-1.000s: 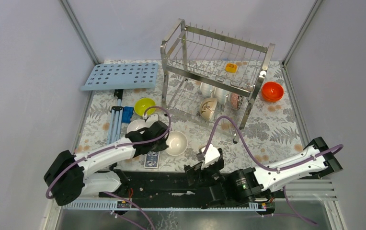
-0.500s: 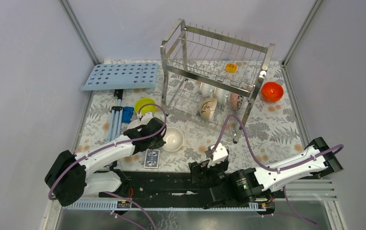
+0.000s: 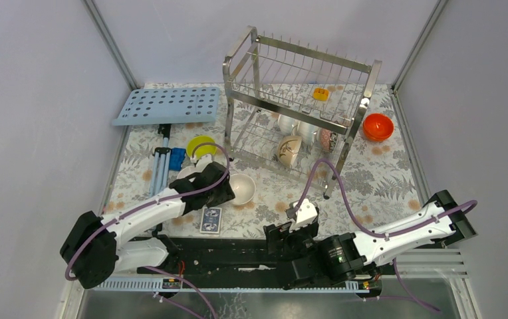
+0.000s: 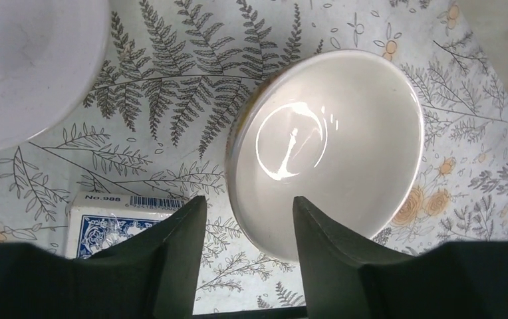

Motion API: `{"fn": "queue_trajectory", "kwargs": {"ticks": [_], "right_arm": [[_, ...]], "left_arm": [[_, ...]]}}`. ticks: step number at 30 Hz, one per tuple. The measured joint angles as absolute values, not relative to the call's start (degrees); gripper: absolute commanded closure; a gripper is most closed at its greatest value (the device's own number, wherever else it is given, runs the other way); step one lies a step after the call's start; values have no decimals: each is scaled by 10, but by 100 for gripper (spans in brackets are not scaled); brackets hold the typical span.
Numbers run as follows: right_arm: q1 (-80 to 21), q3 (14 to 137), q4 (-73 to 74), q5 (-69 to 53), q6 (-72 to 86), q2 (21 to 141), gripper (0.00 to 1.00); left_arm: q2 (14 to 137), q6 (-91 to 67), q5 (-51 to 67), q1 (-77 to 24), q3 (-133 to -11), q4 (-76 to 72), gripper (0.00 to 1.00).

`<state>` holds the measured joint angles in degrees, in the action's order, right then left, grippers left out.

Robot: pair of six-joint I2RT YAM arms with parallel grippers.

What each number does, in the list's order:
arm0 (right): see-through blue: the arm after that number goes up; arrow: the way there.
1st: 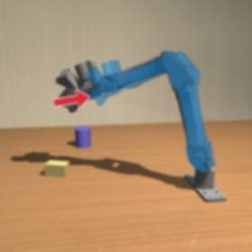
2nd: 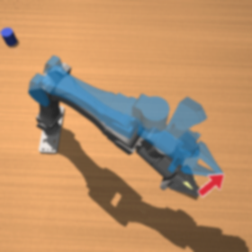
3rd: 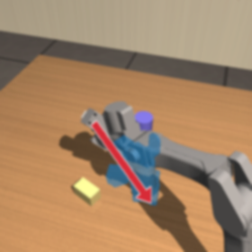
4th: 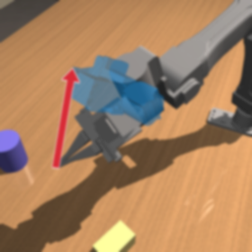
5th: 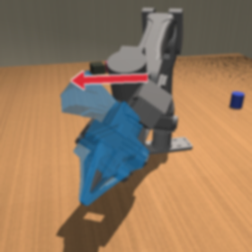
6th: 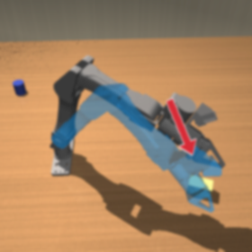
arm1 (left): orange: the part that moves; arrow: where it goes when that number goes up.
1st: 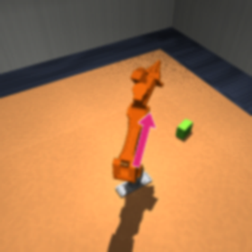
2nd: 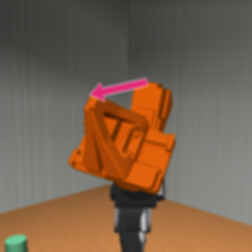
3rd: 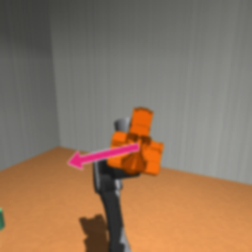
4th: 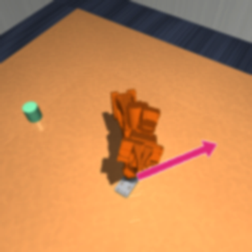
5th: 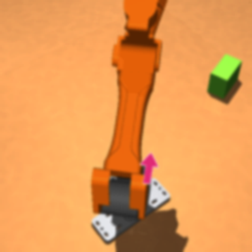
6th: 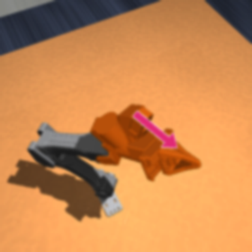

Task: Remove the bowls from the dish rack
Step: Place the bowl at the center of the board.

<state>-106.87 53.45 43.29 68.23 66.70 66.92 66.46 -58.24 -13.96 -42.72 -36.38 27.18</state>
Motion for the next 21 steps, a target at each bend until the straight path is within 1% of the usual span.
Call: {"fn": "queue_trajectory", "kwargs": {"ticks": [3, 12, 18, 21], "right_arm": [[-1069, 534, 430, 680, 660, 669, 0], [-1069, 534, 426, 686, 614, 669, 0], [-1063, 553, 342, 687, 439, 662, 1], [-1038, 586, 321, 684, 384, 635, 4]], "left_arm": [[651, -581, -135, -427, -364, 272, 38], [587, -570, -135, -427, -363, 277, 36], [545, -556, -136, -427, -363, 292, 35], [511, -552, -138, -427, -363, 295, 35]]}}
